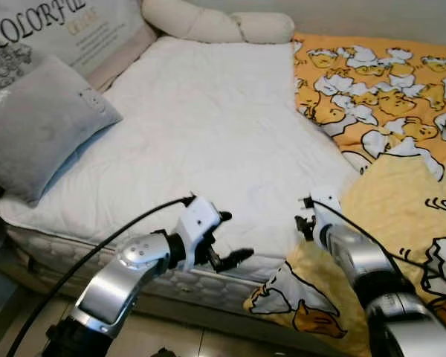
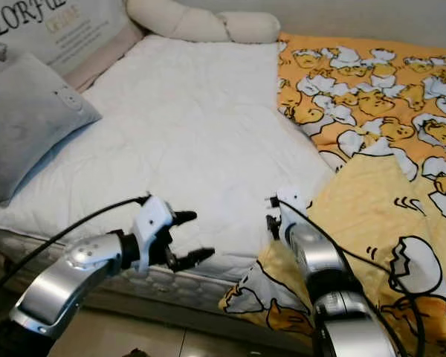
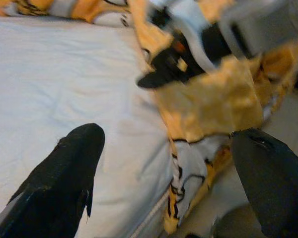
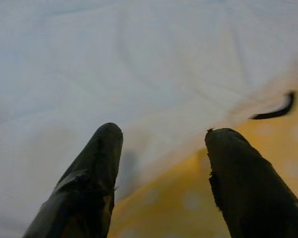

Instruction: Clean up the room

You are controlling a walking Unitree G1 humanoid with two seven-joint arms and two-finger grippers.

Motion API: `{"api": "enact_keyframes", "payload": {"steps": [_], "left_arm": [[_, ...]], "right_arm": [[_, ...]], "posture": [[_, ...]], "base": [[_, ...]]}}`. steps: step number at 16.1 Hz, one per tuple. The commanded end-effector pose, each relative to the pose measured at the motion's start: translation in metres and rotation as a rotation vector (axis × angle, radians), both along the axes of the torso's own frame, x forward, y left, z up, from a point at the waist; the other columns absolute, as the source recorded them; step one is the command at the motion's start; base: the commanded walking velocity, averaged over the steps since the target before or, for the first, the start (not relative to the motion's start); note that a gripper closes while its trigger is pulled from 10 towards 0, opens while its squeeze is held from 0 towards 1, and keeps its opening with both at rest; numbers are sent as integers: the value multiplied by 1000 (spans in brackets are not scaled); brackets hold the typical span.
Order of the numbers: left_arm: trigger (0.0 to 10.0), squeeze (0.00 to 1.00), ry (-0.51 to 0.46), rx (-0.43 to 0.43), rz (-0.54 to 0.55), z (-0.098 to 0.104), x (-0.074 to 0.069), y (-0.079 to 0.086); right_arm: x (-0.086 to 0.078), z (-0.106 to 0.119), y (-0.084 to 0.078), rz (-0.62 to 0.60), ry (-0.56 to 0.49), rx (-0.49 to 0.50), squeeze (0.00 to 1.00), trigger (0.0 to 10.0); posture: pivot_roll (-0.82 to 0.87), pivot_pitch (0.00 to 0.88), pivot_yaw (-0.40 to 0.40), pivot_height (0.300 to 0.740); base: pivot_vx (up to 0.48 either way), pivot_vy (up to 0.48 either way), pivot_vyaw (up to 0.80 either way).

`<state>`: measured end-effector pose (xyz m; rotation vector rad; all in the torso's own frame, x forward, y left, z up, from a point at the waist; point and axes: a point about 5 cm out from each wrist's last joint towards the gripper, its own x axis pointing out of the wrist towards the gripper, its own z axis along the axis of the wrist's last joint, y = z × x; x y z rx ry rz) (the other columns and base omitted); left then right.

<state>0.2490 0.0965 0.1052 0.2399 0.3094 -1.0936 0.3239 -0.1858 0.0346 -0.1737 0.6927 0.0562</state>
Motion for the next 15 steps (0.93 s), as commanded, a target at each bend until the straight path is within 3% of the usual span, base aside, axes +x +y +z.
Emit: {"api": "enact_keyframes", "payload": {"steps": [1,2,9,11,12,13,14,15], "left_arm": [[10000,929,-2,52,-45,-4,-2,0],[10000,1000,4,75,-68,-6,-3,1],[10000,1000,28,122,-72,-13,-6,11],[10000,1000,27,128,-66,-14,-7,13],[10000,969,26,128,-60,-14,-9,13],[10000,776,26,127,-57,-14,-10,13],[10000,0,31,115,-51,-13,-13,14],[10000,0,36,106,-47,-13,-15,15]], "right_arm": [[4,1,-1,-45,1,-30,1000,10000],[5,0,0,-74,16,-38,1000,10000],[13,4,-1,-193,22,-110,1000,10000],[12,2,1,-219,39,-92,1000,10000],[8,-3,5,-236,78,-33,933,10000],[6,-6,5,-245,94,-21,769,10000],[4,-8,2,-275,106,-15,0,10000],[2,-10,0,-295,116,4,0,10000]], "posture": [[-3,0,18,740],[-1,0,19,740],[13,0,12,740],[18,5,10,740],[26,19,11,740],[32,29,10,740],[38,48,14,740],[36,59,16,740]], "base": [[0,0,0],[0,0,0],[0,0,0],[0,0,0],[0,0,0],[0,0,0],[0,0,0],[0,0,0]]}}
